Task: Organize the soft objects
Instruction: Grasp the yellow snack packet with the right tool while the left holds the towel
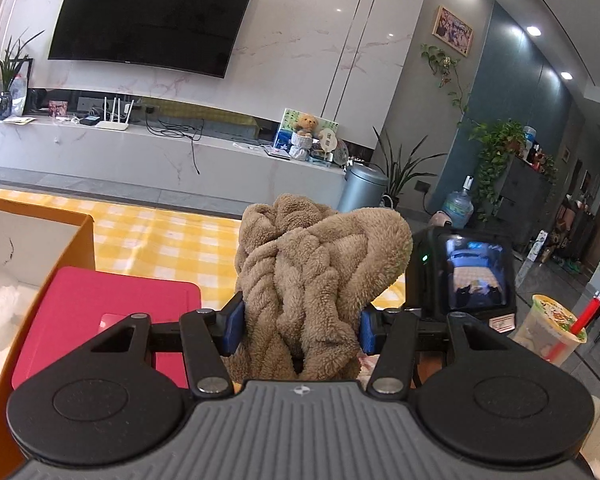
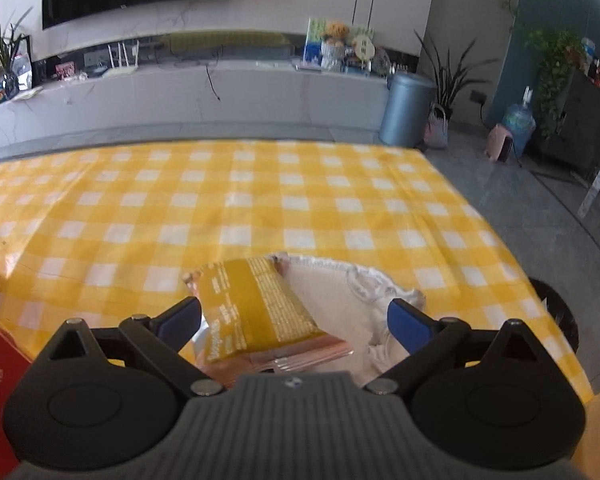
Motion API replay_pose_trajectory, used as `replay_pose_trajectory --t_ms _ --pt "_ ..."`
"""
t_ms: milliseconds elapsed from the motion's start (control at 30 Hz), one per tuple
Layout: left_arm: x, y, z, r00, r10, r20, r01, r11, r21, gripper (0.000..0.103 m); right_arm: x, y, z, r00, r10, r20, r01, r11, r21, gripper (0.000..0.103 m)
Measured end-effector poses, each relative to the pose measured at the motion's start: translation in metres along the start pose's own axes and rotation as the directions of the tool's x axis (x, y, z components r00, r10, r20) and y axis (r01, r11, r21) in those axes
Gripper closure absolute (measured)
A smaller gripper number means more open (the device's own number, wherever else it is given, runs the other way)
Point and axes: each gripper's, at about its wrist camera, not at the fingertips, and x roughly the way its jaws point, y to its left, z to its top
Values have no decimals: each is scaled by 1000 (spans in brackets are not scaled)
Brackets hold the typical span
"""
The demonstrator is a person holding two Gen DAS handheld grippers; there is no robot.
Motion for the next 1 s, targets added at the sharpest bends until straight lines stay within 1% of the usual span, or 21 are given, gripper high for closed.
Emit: replay_pose_trajectory --t_ms 67,100,133,167,200,233,267,367,400,433,467,500,600,667,767,833,900,967,1000 --pt "0 0 -1 1000 1 -5 -1 1000 1 42 9 -1 -3 1000 -10 -28 10 1000 -11 9" --pt "0 0 -1 1000 2 -6 -2 1000 -1 42 11 -1 -4 1000 4 -25 -5 1000 -12 14" --pt "0 0 -2 1000 3 -7 -3 1000 -2 42 11 -2 -4 999 26 -24 -26 1000 -7 24" --pt "-1 -1 -2 1000 3 -10 -3 1000 -2 42 10 -1 -4 998 49 -30 -49 999 3 29" --pt "0 -1 -2 1000 3 -13 -3 1000 -2 42 9 -2 -3 997 68 -33 -68 998 20 40" --pt "0 -2 -3 1000 3 -17 -3 1000 -1 42 8 -2 -2 997 75 -30 -74 997 36 47" --pt "0 -3 -4 1000 2 -22 -2 1000 2 42 6 -2 -1 997 72 -25 -70 997 43 49" --pt "-1 -4 -5 1000 3 -27 -3 1000 4 42 5 3 -3 997 70 -29 -70 998 6 48" --pt "-1 -4 -5 1000 3 -27 -3 1000 6 42 4 5 -4 997 70 -28 -70 997 -9 44" --pt "-2 -5 -5 1000 3 -26 -2 1000 8 42 5 7 -4 997 69 -34 -70 997 -25 34" --pt "-3 -6 -5 1000 2 -26 -2 1000 9 42 6 10 -5 997 64 -43 -66 997 -41 30" --pt "-2 -6 -5 1000 2 -28 -2 1000 11 42 7 14 -6 998 52 -41 -55 997 -55 30" --pt "-2 -7 -5 999 0 -32 0 1000 15 42 7 19 -6 999 36 -20 -38 997 -66 37" --pt "-2 -8 -6 999 1 -35 0 1000 20 42 5 20 -5 999 36 -22 -38 996 -79 41" --pt "1 -8 -5 999 3 -41 -3 1000 22 42 3 15 -4 999 39 -14 -40 997 -63 55" --pt "2 -8 -5 999 9 -45 -7 1000 23 42 1 9 -1 999 50 -15 -50 999 -19 70" --pt "3 -8 -6 999 14 -49 -12 1000 27 42 2 5 0 997 69 -31 -69 998 11 71" --pt "4 -9 -5 998 18 -53 -16 999 29 42 3 8 -2 998 63 -28 -64 998 -17 69" --pt "4 -9 -5 998 18 -54 -17 999 29 42 3 11 -3 998 56 -23 -57 997 -43 65"
